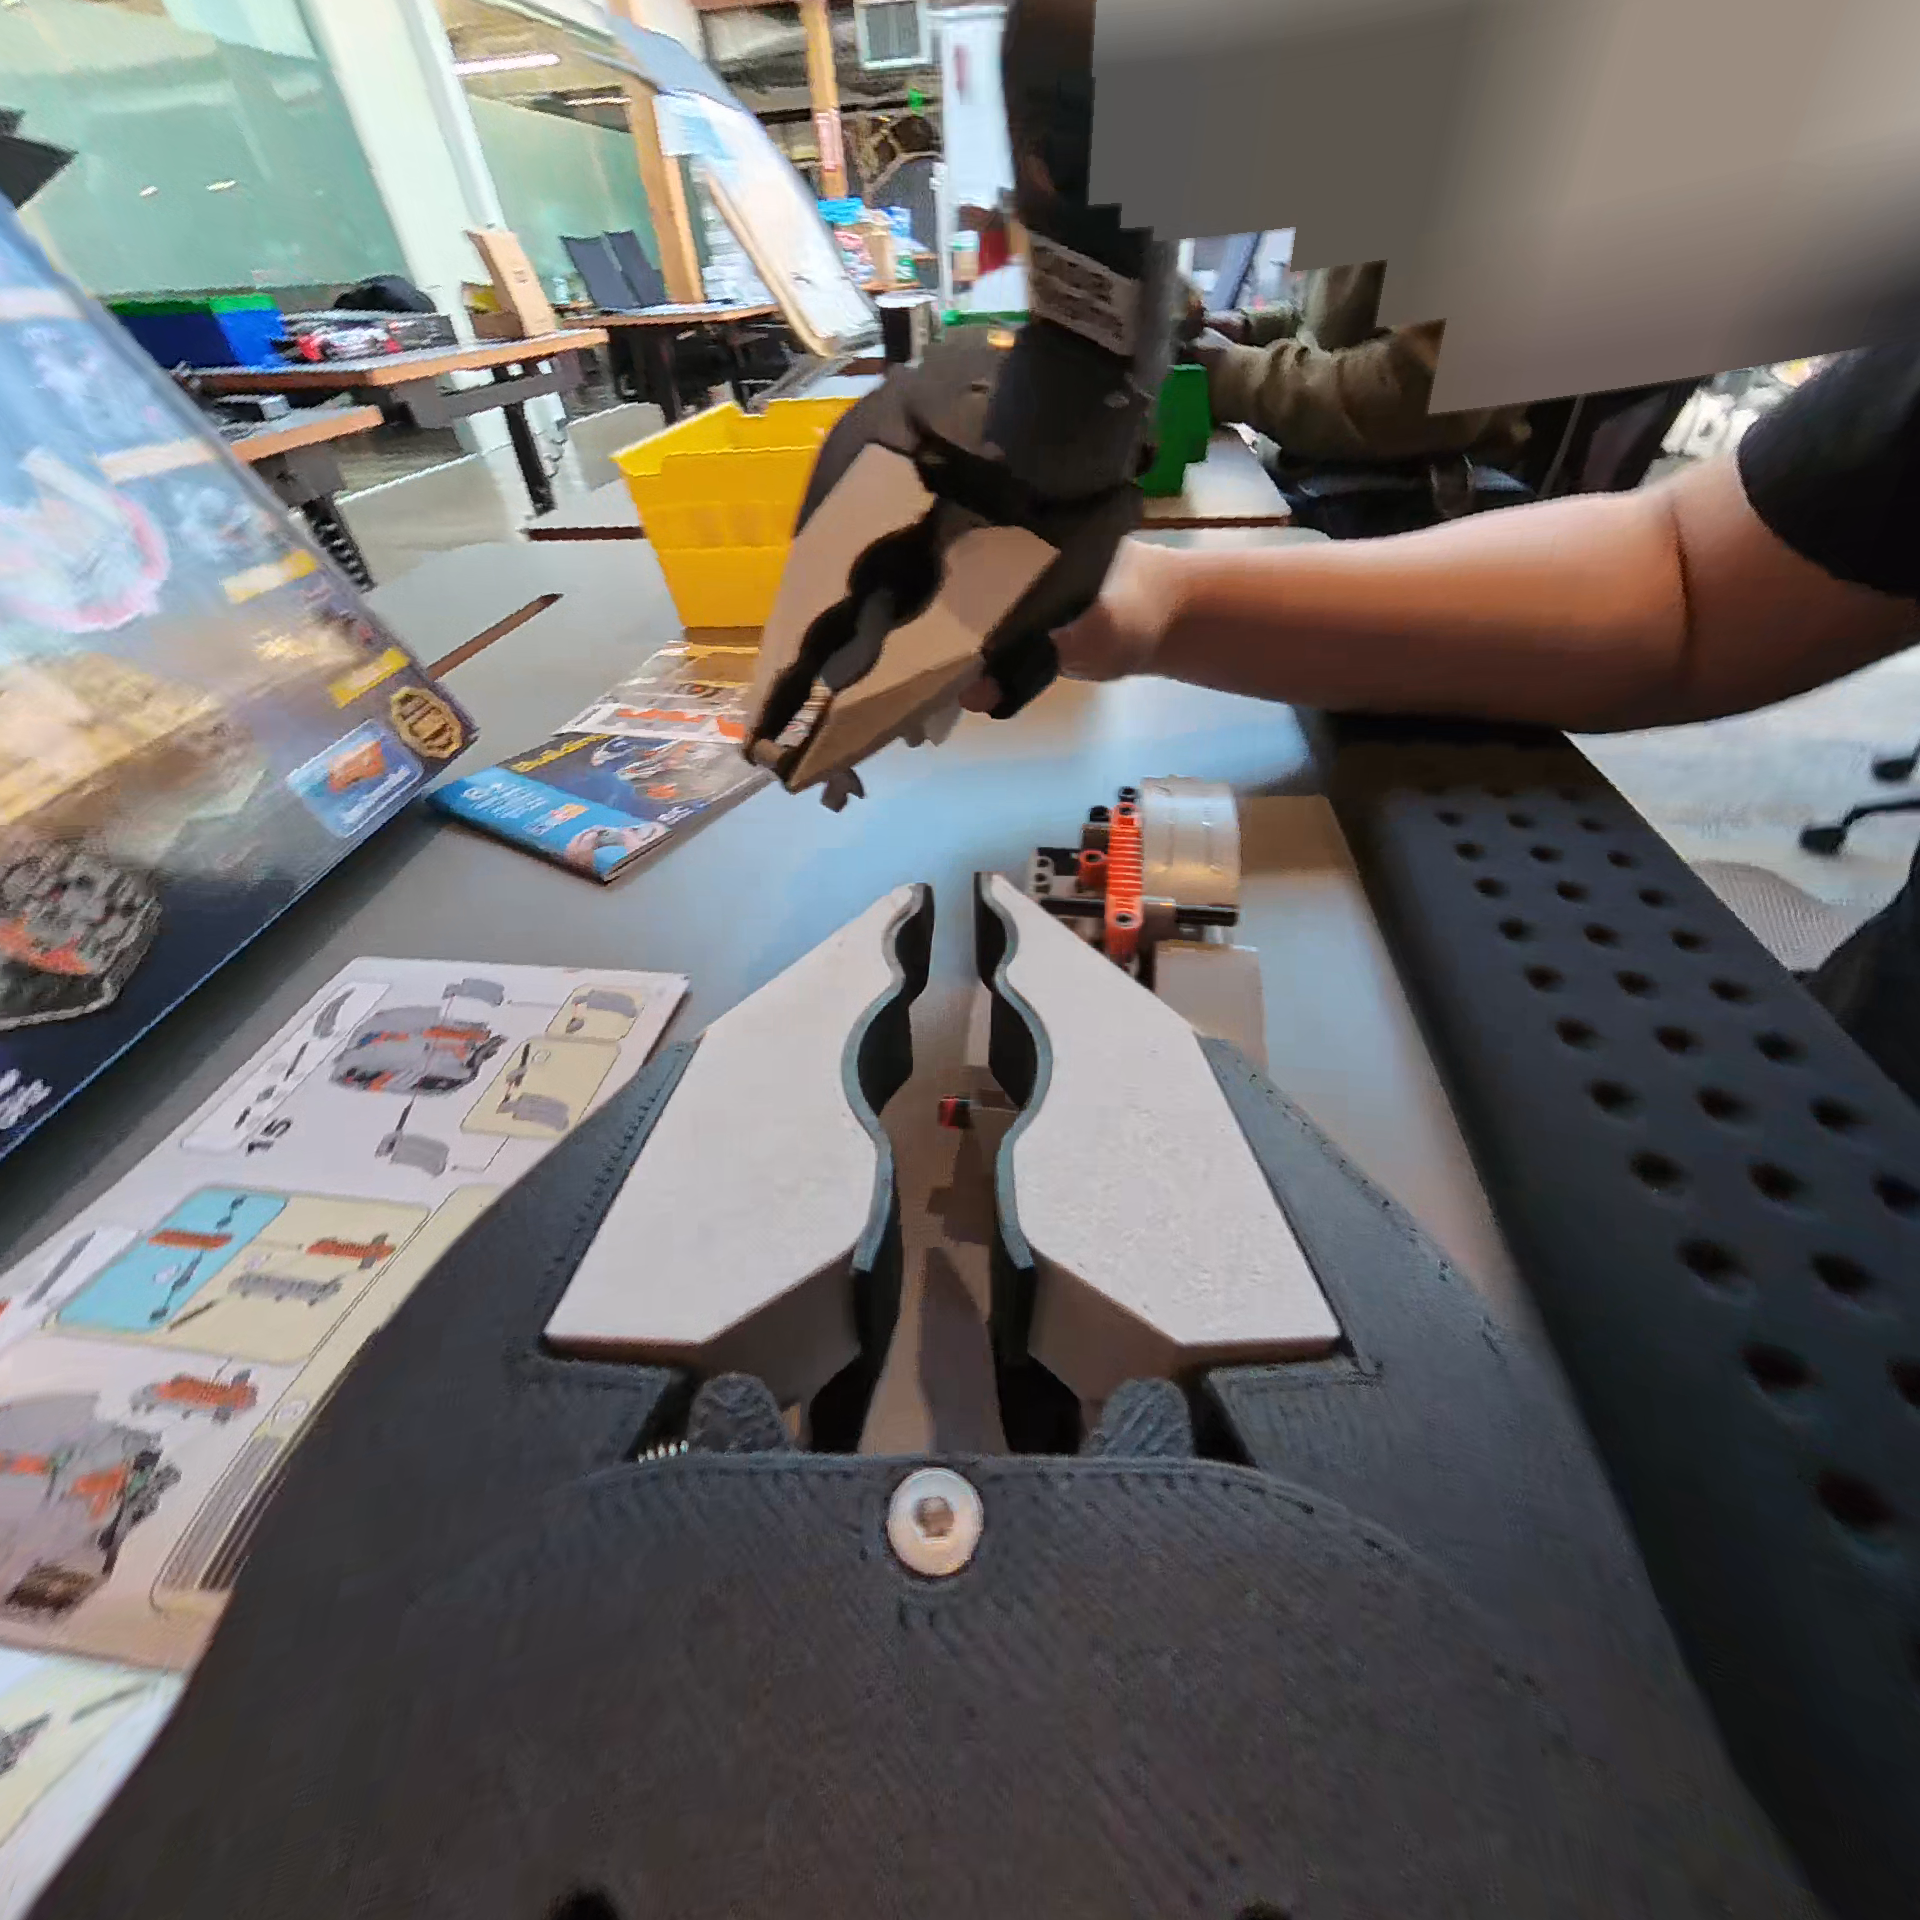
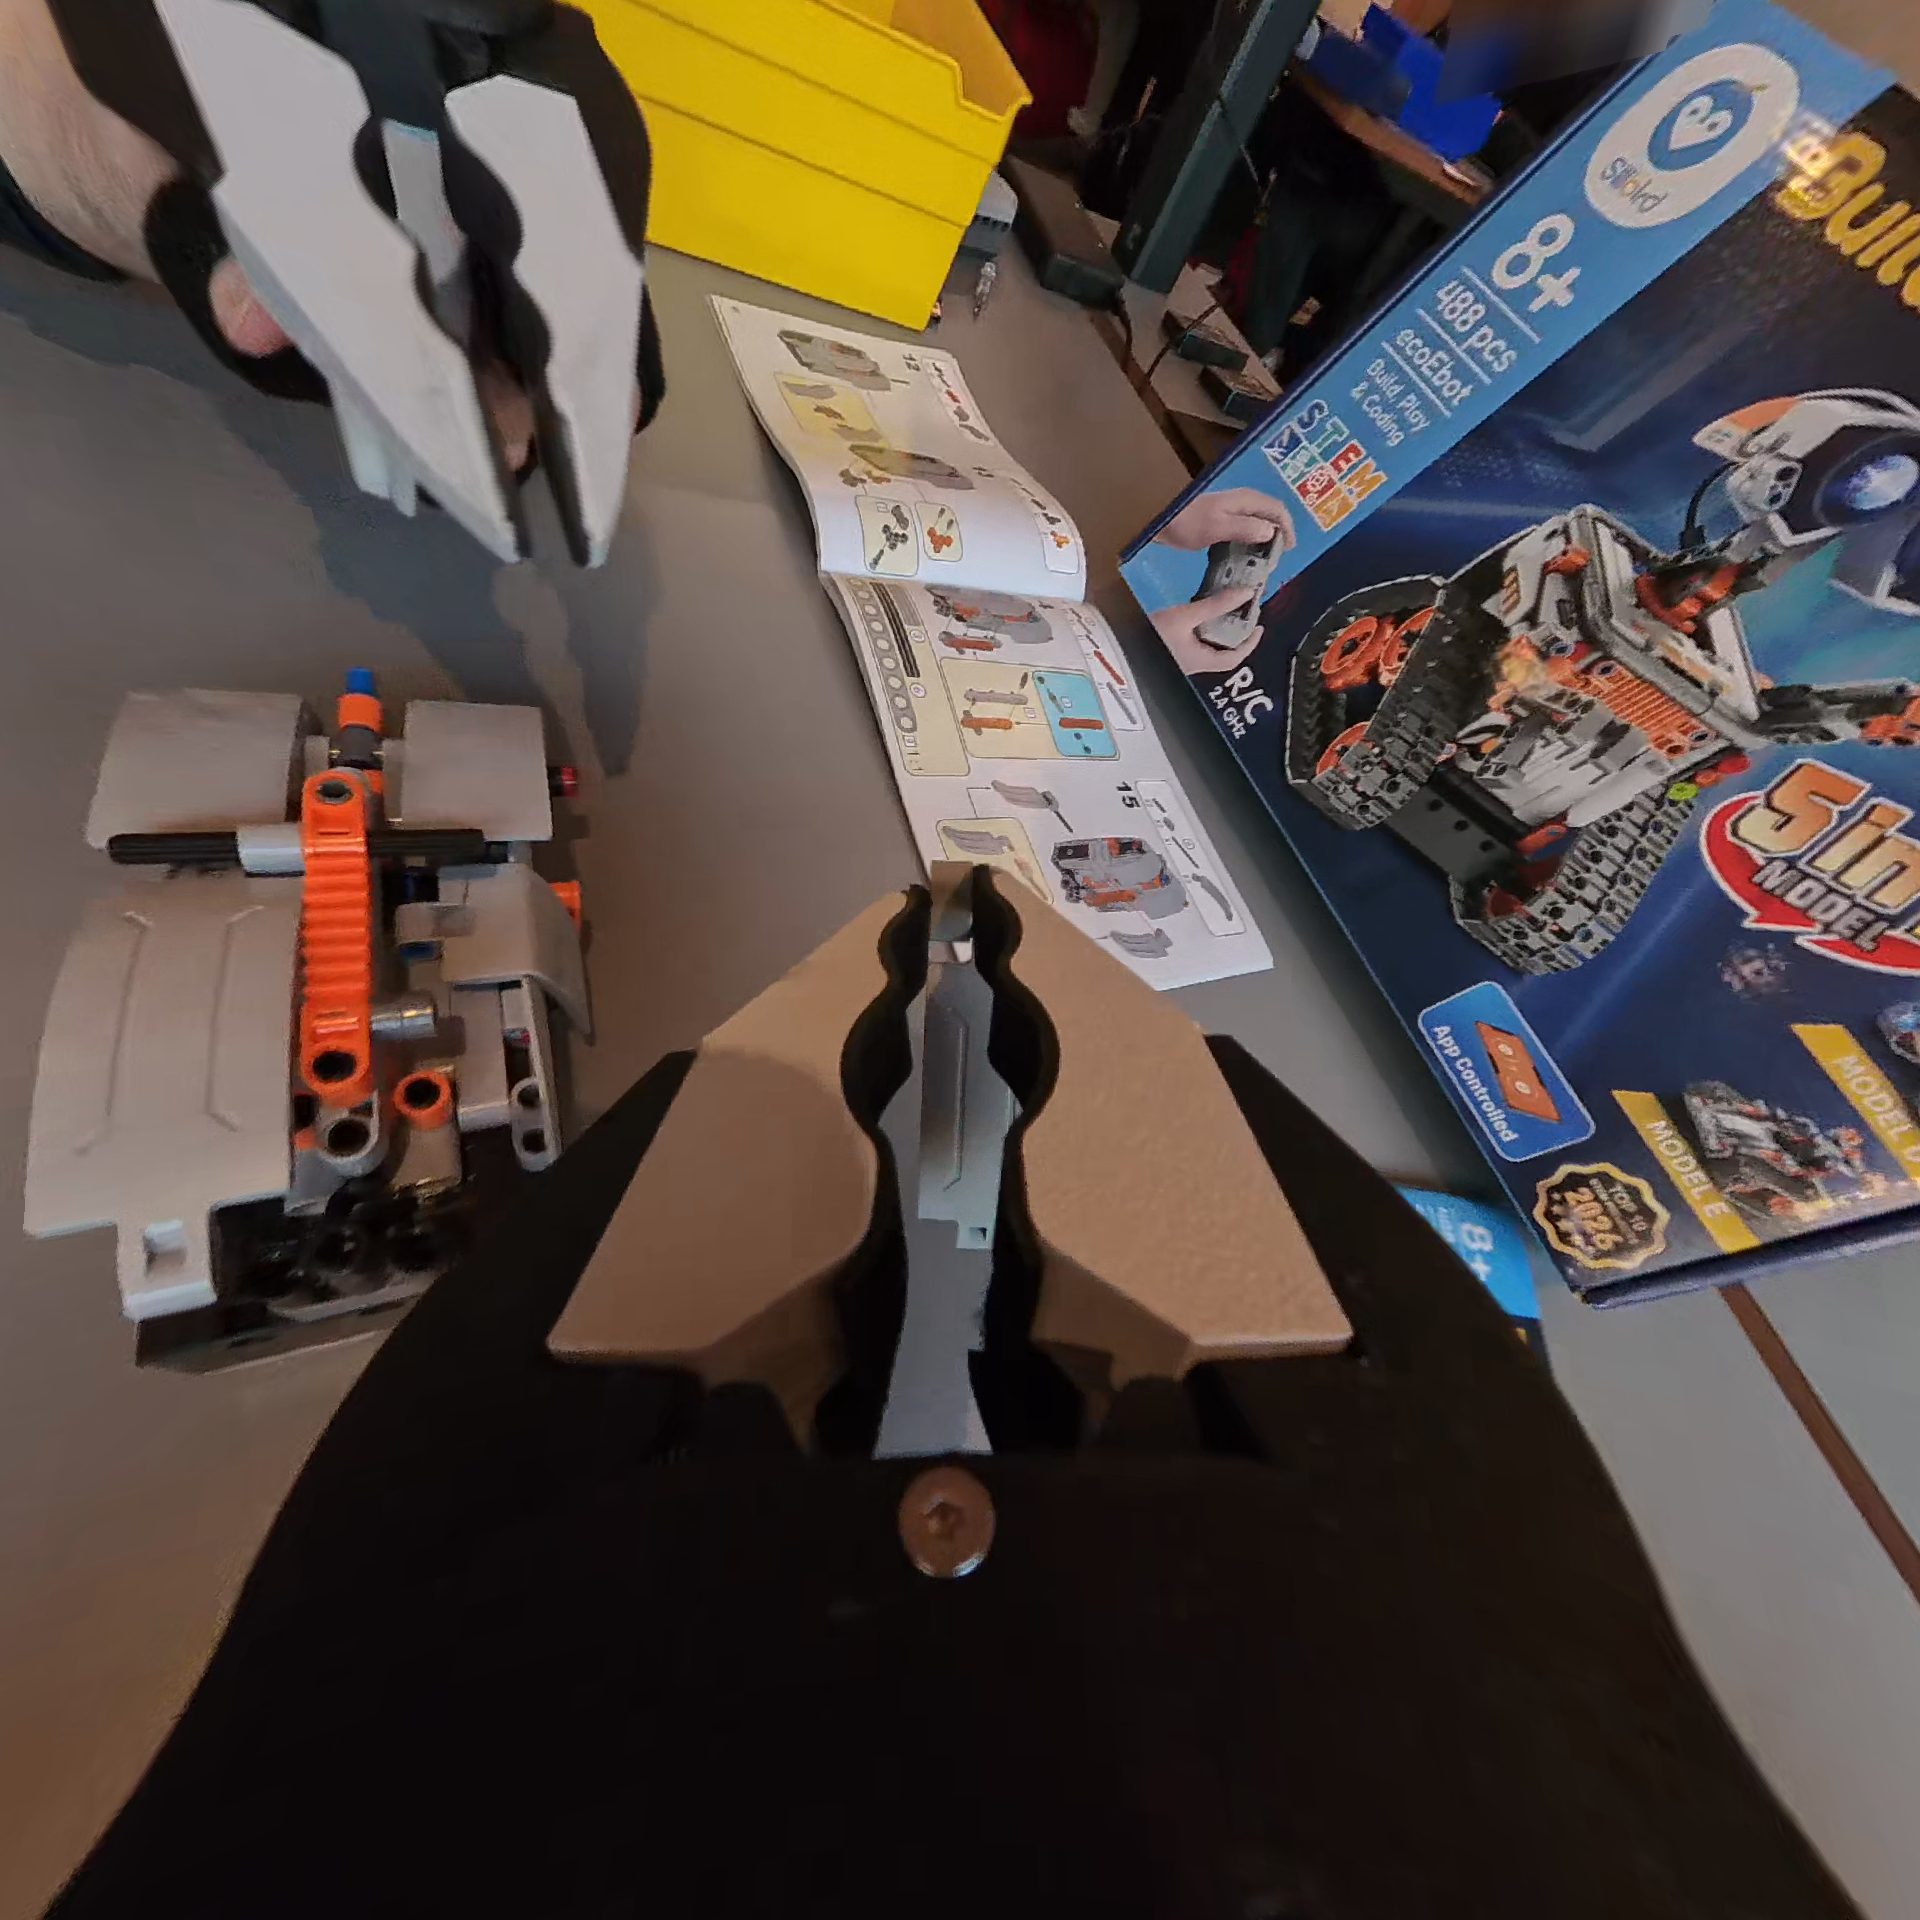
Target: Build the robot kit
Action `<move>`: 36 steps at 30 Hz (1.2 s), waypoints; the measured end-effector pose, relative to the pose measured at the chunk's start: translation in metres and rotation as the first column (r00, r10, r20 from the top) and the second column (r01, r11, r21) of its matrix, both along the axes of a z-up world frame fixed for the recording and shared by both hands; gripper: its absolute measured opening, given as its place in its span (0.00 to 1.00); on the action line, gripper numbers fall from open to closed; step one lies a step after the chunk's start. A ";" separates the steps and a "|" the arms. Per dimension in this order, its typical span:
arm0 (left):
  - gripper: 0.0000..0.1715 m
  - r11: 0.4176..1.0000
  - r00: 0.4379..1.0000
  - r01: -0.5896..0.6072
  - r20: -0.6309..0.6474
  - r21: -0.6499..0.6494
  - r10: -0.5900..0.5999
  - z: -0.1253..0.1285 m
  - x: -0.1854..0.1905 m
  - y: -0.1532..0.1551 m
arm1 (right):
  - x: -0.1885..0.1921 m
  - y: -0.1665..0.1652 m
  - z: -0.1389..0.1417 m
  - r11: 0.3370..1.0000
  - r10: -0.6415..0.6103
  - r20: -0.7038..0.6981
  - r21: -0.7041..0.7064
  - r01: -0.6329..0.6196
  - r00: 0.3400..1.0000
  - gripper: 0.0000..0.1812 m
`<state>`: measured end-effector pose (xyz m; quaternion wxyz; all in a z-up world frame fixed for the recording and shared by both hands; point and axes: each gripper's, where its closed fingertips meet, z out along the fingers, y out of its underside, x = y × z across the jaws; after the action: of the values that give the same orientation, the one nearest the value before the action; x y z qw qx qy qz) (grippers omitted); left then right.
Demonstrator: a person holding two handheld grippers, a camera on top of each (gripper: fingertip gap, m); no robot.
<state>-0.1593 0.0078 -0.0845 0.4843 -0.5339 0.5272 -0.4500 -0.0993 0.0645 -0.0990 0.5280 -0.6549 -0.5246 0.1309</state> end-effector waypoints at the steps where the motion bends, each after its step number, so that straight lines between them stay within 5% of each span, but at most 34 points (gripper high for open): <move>1: 0.03 0.999 1.000 -0.021 0.009 -0.031 0.022 0.001 -0.001 0.006 | -0.003 0.001 -0.002 1.000 -0.006 0.022 0.022 0.006 1.000 0.04; 9: 0.07 0.957 0.984 -0.176 -0.057 -0.230 0.167 -0.006 0.010 0.041 | -0.022 -0.002 -0.010 0.994 0.022 0.088 0.101 -0.031 0.996 0.04; 15: 0.20 0.896 0.981 -0.178 -0.139 -0.407 0.131 -0.016 0.038 0.047 | -0.025 -0.001 -0.012 0.993 0.020 0.082 0.113 -0.029 0.996 0.04; 21: 0.06 0.813 0.988 -0.145 -0.125 -0.564 0.090 -0.019 0.051 0.050 | -0.022 0.002 -0.010 0.990 0.004 0.090 0.140 -0.017 0.996 0.04; 29: 0.03 0.723 0.998 -0.066 -0.056 -0.688 0.038 -0.021 0.040 0.043 | -0.034 -0.008 -0.007 0.972 0.069 0.126 0.213 -0.095 0.990 0.04; 36: 0.03 0.691 0.998 -0.057 -0.017 -0.720 0.065 -0.021 0.011 0.048 | -0.036 -0.013 0.009 0.974 0.094 0.013 0.206 -0.095 0.995 0.18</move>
<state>-0.1488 0.0558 -0.1050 0.2539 -0.6958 0.2887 -0.6067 -0.1350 0.0520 -0.0899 0.5855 -0.5711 -0.5667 0.0995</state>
